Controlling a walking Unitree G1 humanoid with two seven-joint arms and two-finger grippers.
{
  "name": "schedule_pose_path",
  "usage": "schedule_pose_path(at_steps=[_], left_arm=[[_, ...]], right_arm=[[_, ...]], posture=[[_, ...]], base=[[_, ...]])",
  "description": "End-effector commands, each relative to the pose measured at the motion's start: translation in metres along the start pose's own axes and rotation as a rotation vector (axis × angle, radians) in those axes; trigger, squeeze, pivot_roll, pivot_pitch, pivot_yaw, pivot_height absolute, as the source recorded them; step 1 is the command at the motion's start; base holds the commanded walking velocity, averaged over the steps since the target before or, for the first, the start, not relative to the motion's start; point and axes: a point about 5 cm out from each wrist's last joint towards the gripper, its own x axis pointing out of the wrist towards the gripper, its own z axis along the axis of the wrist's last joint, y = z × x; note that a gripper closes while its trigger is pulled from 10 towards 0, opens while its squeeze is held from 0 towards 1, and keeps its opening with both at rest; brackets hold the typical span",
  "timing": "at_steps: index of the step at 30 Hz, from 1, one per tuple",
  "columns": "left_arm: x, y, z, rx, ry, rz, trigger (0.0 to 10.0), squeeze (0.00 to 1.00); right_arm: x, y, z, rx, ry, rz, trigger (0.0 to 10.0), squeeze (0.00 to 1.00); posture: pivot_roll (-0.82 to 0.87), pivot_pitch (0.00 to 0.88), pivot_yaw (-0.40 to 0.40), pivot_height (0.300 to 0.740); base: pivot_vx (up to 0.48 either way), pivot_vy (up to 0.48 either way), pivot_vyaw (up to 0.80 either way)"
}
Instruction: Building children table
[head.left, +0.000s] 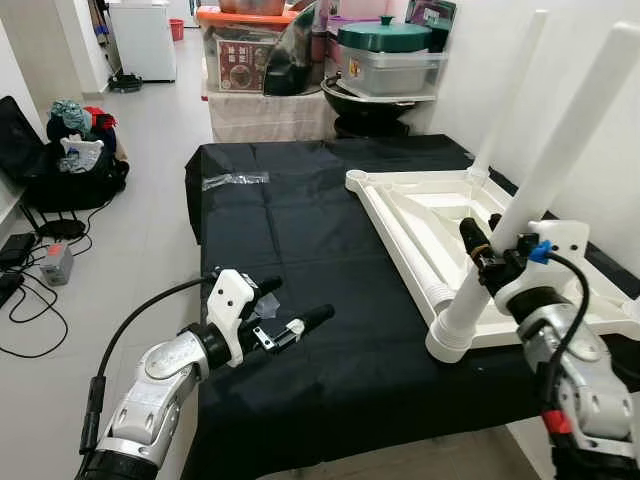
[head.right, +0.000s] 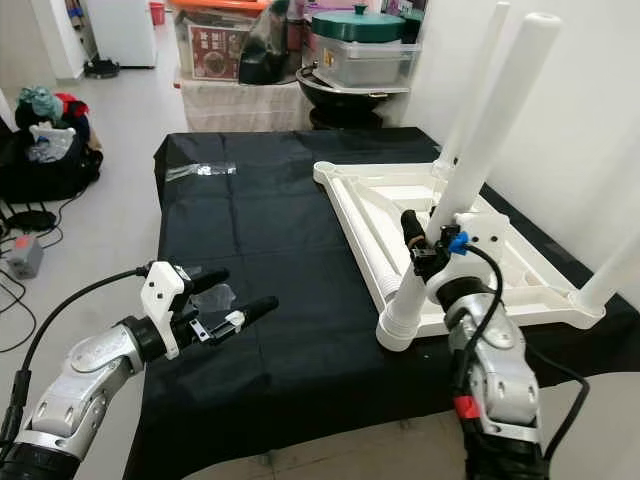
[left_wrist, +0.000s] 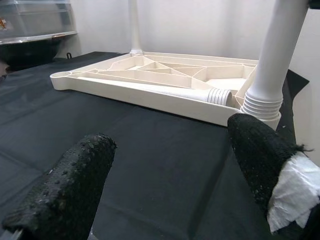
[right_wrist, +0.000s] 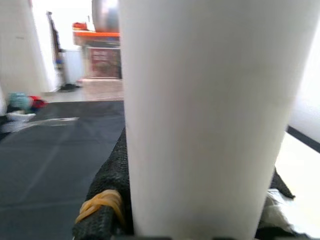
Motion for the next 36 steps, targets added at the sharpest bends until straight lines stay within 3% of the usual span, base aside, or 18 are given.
schedule_pose_path(at_steps=[1,3,9,14,16,17,20,21,28,29,31,32,33,34,36], left_arm=[[0.000,0.000,-0.001,0.010,0.009,0.002,10.0,0.00],[0.000,0.000,-0.001,0.007,0.007,0.010,10.0,0.00],[-0.001,-0.001,-0.002,0.004,0.006,0.018,10.0,0.00],[0.000,0.000,-0.002,0.002,0.003,0.031,10.0,0.00],[0.000,0.000,-0.002,0.001,0.003,0.033,10.0,0.00],[0.001,-0.001,-0.002,0.000,0.003,0.033,10.0,0.00],[0.001,-0.001,-0.003,-0.001,0.003,0.033,10.0,0.00],[0.001,-0.002,-0.003,-0.003,0.002,0.032,10.0,0.00],[0.001,-0.001,-0.003,-0.005,0.004,0.032,10.0,0.00],[0.001,-0.001,-0.003,-0.005,0.005,0.032,10.0,0.00],[0.001,-0.001,-0.003,-0.004,0.005,0.031,10.0,0.00],[0.001,-0.001,-0.003,-0.003,0.005,0.030,10.0,0.00],[0.001,0.000,-0.003,-0.003,0.006,0.029,10.0,0.00],[0.000,0.000,-0.003,-0.002,0.006,0.028,10.0,0.00],[0.000,0.000,-0.003,-0.002,0.006,0.028,10.0,0.00]], right_arm=[[-0.014,-0.017,-0.036,-0.026,0.201,-0.345,0.0,0.00],[-0.024,-0.019,-0.037,-0.015,0.220,-0.519,0.0,0.00],[-0.037,-0.007,-0.036,0.018,0.217,-0.648,0.0,0.00],[-0.039,0.000,-0.034,0.024,0.210,-0.687,0.0,0.00],[-0.036,0.004,-0.036,0.041,0.232,-0.648,0.0,0.00],[-0.033,0.010,-0.036,0.048,0.238,-0.606,4.1,0.00],[-0.030,0.014,-0.035,0.052,0.241,-0.579,4.1,0.00],[-0.030,0.016,-0.033,0.041,0.229,-0.566,10.0,0.00],[-0.028,0.005,-0.020,0.003,0.153,-0.567,10.0,0.00],[-0.028,0.001,-0.018,-0.006,0.144,-0.576,10.0,0.89],[-0.028,-0.004,-0.016,-0.012,0.134,-0.590,10.0,0.89],[-0.027,-0.007,-0.015,-0.020,0.136,-0.591,10.0,1.00],[-0.027,-0.009,-0.013,-0.026,0.139,-0.590,10.0,1.00],[-0.026,-0.010,-0.011,-0.029,0.135,-0.578,10.0,0.00],[-0.026,-0.010,-0.011,-0.029,0.135,-0.578,10.0,0.00]], posture=[[0.02,0.000,-0.079,0.740],[0.02,0.000,-0.082,0.740],[0.02,0.000,-0.084,0.740],[0.02,0.000,-0.084,0.740],[0.02,0.000,-0.085,0.740],[0.02,0.000,-0.085,0.740],[0.01,0.000,-0.084,0.740],[0.01,0.000,-0.084,0.740],[0.01,0.000,-0.082,0.740],[0.01,0.000,-0.083,0.740],[0.01,0.000,-0.083,0.740],[0.01,0.000,-0.082,0.740],[0.01,0.000,-0.082,0.740],[0.01,0.000,-0.080,0.740],[0.01,0.000,-0.080,0.740]], base=[[0.000,0.000,0.00],[0.000,0.000,0.00],[0.000,0.000,0.00],[0.000,0.000,0.00],[0.000,0.000,0.00],[0.000,0.000,0.00],[0.000,0.000,0.00],[0.000,0.000,0.00],[0.000,0.000,0.00],[0.000,0.000,0.00],[0.000,0.000,0.00],[0.000,0.000,0.00],[0.000,0.000,0.00],[0.000,0.000,0.00],[0.000,0.000,0.00]])
